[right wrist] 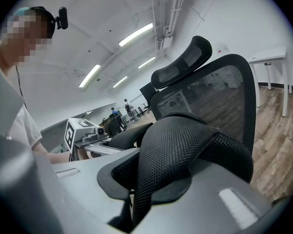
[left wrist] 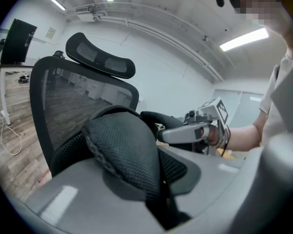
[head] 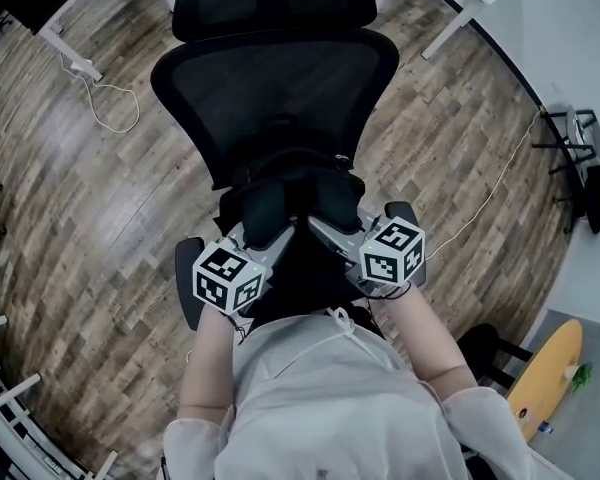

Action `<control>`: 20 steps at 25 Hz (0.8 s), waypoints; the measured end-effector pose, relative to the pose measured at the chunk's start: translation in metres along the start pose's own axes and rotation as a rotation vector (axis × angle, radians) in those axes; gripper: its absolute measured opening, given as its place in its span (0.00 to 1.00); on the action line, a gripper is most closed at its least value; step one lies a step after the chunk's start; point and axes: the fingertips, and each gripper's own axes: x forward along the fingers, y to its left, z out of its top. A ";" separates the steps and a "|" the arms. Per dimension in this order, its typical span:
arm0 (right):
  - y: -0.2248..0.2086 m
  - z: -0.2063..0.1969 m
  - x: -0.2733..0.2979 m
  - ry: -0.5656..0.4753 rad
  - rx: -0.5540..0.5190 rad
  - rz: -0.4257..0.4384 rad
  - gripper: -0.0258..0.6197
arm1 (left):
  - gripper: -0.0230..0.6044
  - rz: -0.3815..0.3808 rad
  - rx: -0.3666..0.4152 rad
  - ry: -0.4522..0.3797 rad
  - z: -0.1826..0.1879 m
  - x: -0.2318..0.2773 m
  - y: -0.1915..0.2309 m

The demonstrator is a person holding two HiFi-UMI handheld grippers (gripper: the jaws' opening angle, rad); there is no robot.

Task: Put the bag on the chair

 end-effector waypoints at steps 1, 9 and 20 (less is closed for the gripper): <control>-0.004 -0.003 0.002 0.005 0.009 -0.004 0.10 | 0.14 0.005 -0.001 0.006 -0.003 0.003 0.003; -0.048 -0.028 0.021 0.064 0.039 -0.081 0.11 | 0.14 0.050 -0.011 0.062 -0.023 0.034 0.031; -0.098 -0.048 0.045 0.133 0.015 -0.131 0.10 | 0.13 0.065 -0.099 0.114 -0.049 0.064 0.078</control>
